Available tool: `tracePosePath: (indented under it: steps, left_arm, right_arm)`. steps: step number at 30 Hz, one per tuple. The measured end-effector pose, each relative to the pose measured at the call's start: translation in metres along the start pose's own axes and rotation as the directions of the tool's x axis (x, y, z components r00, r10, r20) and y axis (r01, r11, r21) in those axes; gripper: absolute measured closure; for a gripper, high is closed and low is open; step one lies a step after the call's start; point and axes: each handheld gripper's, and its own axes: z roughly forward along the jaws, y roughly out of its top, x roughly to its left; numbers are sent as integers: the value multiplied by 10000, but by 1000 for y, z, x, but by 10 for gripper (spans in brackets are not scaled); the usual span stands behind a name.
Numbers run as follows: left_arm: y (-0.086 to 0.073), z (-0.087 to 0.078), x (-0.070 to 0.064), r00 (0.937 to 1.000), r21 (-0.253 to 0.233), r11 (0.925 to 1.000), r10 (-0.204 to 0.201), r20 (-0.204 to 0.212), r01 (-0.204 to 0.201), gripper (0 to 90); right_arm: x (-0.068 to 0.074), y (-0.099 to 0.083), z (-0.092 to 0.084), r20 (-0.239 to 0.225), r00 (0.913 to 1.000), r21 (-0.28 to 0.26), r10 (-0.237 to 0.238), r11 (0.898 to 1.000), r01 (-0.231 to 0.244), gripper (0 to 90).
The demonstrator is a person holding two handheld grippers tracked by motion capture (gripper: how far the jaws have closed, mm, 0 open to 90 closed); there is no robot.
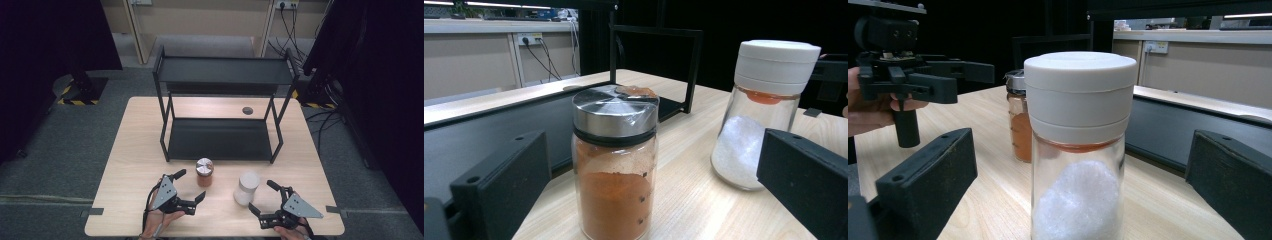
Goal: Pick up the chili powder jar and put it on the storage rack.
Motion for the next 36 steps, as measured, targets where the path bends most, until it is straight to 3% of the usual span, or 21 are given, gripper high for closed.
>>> tracePosePath:
  steps: [36]
  left_arm:
    - [9, 39, 16, 9998, 680, 9977, -33, -215, 48, 3]
  right_arm:
    - [-1, 0, -1, -14, 10000, -33, 36, 10000, -36, 2]
